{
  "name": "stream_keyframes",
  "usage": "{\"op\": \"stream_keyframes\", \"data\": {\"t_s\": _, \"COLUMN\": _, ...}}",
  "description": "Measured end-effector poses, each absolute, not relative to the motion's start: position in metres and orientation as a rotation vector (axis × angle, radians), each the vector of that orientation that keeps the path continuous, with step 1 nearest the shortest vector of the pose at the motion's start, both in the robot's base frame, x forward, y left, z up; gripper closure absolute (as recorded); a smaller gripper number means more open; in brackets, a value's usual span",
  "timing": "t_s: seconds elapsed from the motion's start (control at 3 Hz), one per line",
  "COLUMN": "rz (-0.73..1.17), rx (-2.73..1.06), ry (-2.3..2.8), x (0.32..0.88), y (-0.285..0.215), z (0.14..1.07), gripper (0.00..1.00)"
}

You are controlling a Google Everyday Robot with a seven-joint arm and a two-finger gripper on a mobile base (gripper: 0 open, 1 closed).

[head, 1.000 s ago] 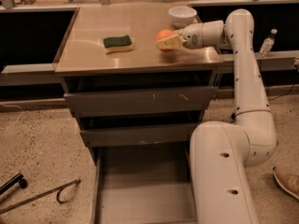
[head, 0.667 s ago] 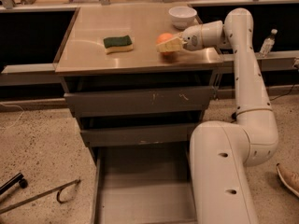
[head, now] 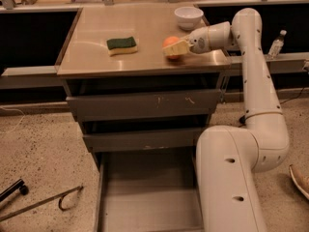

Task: Pick orange from bottom drawer and place on counter

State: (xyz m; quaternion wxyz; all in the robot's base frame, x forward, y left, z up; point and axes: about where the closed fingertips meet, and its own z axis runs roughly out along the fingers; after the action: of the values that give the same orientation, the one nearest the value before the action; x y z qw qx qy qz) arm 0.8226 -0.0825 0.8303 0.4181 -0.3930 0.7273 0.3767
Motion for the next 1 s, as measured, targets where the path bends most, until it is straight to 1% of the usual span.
{"op": "stream_keyframes", "data": {"t_s": 0.33, "rz": 0.945, "rx": -0.986, "ry": 1.825, "x": 0.8226, "y": -0.0825, "z": 0.8302, "gripper": 0.57}}
{"op": "stream_keyframes", "data": {"t_s": 1.0, "rz": 0.945, "rx": -0.986, "ry": 1.825, "x": 0.8226, "y": -0.0824, "z": 0.8302, "gripper": 0.11}}
